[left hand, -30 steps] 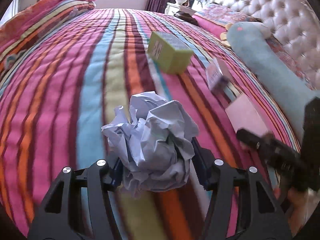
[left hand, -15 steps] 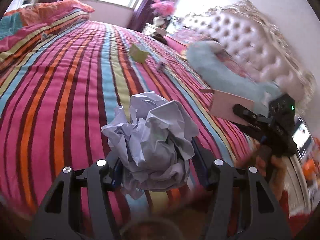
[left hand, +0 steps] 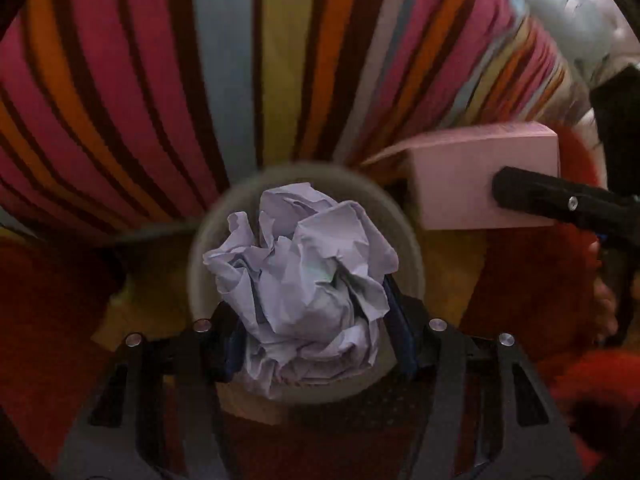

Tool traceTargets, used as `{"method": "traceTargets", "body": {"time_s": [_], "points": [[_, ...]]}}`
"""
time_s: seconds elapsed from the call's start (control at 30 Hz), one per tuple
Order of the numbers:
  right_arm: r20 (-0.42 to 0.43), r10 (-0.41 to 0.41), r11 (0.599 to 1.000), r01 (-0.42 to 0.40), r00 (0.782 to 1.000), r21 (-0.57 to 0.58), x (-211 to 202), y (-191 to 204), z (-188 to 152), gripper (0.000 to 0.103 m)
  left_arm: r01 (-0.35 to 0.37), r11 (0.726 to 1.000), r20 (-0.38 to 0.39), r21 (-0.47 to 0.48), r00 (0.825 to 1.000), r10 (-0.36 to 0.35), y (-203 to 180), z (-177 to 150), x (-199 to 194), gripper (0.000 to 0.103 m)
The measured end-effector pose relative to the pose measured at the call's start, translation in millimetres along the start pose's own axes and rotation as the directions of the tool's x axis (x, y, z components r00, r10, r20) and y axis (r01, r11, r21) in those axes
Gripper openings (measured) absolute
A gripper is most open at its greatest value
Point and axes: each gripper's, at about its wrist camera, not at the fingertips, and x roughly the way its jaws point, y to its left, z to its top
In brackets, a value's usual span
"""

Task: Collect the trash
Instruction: 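Carry the paper and pink box over the wastebasket and release both, then swing both open tools back over the bed toward the remaining boxes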

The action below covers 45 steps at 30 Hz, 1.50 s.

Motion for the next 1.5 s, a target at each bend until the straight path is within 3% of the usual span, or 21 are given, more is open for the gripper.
{"method": "traceTargets", "body": {"time_s": [0.1,0.3,0.43,0.47,0.57,0.6,0.97,1.1,1.33,1.4,1.5], "points": [[-0.074,-0.085,0.996,0.082,0.994,-0.042,23,-3,-14,0.064,-0.022,1.0,-0.064,0.014,0.998,0.022,-1,0,20,0.057],[-0.113,-0.14,0.987,0.129,0.984,-0.098,42,0,-10,0.065,-0.033,0.999,-0.09,0.004,0.995,0.033,-1,1,29,0.059],[-0.113,-0.164,0.981,0.151,0.98,-0.121,44,11,-26,0.065,-0.075,0.997,-0.109,-0.003,0.991,0.074,1,0,32,0.078],[-0.115,-0.18,0.979,0.166,0.977,-0.122,47,12,-25,0.066,-0.086,0.996,-0.105,-0.004,0.991,0.085,1,0,33,0.079],[-0.106,-0.201,0.975,0.188,0.974,-0.115,54,28,-26,0.087,-0.105,0.994,-0.096,-0.012,0.99,0.103,6,0,31,0.079],[-0.102,-0.198,0.977,0.188,0.975,-0.104,52,32,-28,0.09,-0.104,0.995,-0.094,-0.014,0.99,0.102,7,0,31,0.079],[-0.088,-0.21,0.974,0.201,0.974,-0.101,36,18,-24,0.09,-0.109,0.994,-0.088,0.009,0.99,0.11,1,4,27,0.079],[-0.024,-0.216,0.965,0.21,0.976,-0.156,22,24,-18,0.09,-0.123,0.992,-0.037,0.038,0.992,0.125,-5,11,6,0.079],[0.158,-0.232,0.95,0.258,0.96,-0.177,-26,30,17,0.09,-0.047,0.995,0.067,0.093,0.997,0.04,-16,46,-63,0.079],[0.229,-0.207,0.952,0.25,0.951,-0.176,-48,33,34,0.09,-0.067,0.991,0.138,0.113,0.989,0.051,-19,63,-90,0.079],[0.302,-0.2,0.944,0.266,0.932,-0.194,-68,36,58,0.09,-0.026,0.994,0.266,0.108,0.964,-0.004,-12,105,-139,0.079]]}}
